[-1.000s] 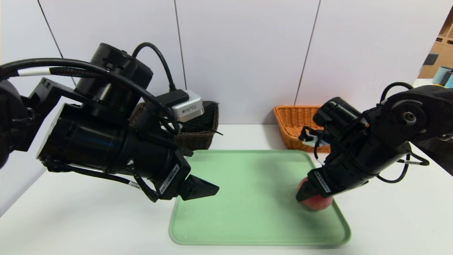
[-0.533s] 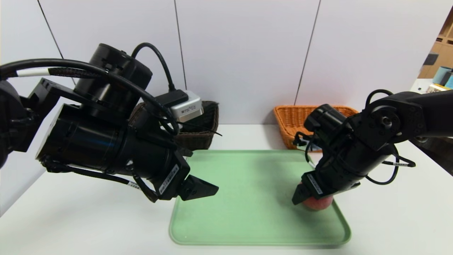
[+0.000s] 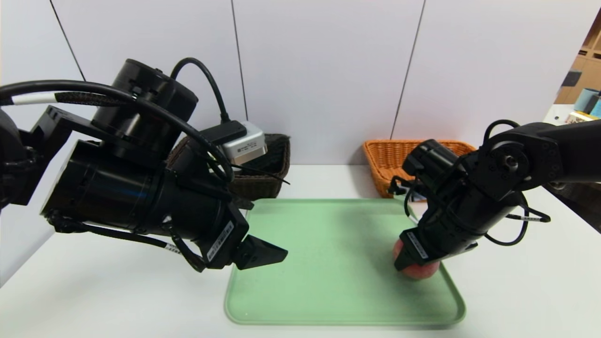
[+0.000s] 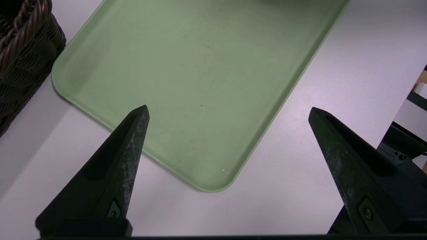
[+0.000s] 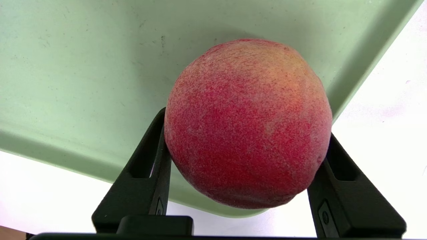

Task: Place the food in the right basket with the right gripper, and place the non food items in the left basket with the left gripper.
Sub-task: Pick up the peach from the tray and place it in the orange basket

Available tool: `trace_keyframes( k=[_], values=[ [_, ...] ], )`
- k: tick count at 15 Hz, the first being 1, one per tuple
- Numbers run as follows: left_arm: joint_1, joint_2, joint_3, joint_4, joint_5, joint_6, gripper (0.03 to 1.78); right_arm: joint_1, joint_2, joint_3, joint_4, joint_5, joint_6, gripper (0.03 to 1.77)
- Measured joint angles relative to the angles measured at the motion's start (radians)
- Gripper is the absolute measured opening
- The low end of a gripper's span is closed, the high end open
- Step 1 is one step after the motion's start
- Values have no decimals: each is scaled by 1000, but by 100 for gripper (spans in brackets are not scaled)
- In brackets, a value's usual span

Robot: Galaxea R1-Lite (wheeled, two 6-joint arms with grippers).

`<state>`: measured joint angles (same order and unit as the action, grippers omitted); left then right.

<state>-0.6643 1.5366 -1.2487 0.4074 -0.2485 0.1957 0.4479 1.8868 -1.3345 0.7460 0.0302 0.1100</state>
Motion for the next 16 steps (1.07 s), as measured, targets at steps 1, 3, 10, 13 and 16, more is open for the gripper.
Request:
trace_keyframes(
  k=[1,3,10,13,16],
  values=[
    [0,-1,1,0,0,0,169,0,-1,0,0,0,0,108],
    [0,-4,1,0,0,-1,169,0,-8,-2,0,1,1,108],
    [0,-11,5,-28,-3,1,169,-2,-126,-25,-164,-3,-2,108],
    [-1,-5,6,-28,-2,1,169,-13,-166,-77,-209,-68,-5,107],
    [-1,-1,6,-29,-2,1,169,-41,-172,-134,-238,-104,-2,107]
  ],
)
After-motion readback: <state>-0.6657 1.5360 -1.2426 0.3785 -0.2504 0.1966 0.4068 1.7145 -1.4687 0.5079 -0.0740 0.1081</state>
